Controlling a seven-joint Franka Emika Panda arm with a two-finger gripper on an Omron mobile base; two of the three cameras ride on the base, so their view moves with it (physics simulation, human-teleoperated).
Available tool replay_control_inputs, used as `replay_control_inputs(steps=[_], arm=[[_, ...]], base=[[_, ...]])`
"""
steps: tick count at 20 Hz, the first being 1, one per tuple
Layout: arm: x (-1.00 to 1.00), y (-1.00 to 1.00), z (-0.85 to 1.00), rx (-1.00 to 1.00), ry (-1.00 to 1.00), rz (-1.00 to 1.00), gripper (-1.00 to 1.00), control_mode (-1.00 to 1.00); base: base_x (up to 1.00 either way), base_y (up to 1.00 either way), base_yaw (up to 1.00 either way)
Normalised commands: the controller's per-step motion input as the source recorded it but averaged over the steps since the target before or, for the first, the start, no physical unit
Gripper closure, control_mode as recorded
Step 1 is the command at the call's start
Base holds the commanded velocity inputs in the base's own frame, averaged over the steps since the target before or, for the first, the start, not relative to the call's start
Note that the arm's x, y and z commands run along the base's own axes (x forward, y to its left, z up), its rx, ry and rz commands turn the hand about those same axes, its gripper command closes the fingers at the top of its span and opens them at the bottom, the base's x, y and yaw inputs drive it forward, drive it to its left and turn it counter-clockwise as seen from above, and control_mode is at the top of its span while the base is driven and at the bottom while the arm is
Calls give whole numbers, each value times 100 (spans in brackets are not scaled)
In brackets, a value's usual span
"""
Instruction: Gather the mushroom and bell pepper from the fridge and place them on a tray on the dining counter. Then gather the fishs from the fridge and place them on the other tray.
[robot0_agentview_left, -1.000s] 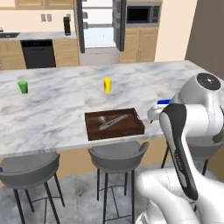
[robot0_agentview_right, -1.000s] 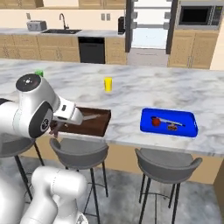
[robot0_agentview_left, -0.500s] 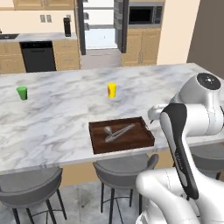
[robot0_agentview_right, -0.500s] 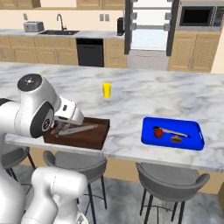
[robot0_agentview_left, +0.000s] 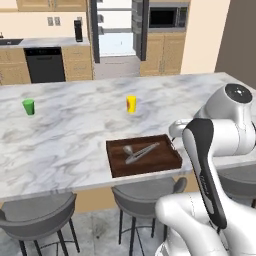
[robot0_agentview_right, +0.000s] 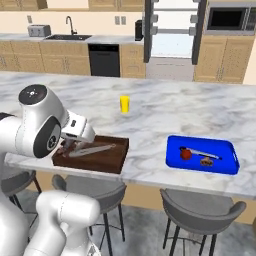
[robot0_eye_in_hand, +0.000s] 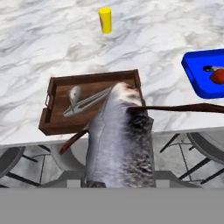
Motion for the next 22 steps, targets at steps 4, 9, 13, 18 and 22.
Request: replay_control_inputs(steps=[4, 9, 13, 18, 22], arm=[[0, 0, 0, 0, 0, 0, 100, 100], [0, 0, 0, 0, 0, 0, 100, 100], [0, 0, 0, 0, 0, 0, 100, 100], [84, 21, 0, 0, 14, 0, 100, -100], [90, 5, -22, 0, 12, 0, 100, -100]], base=[[43, 17, 0], [37, 17, 0], [40, 9, 0], [0, 0, 0], [0, 0, 0]])
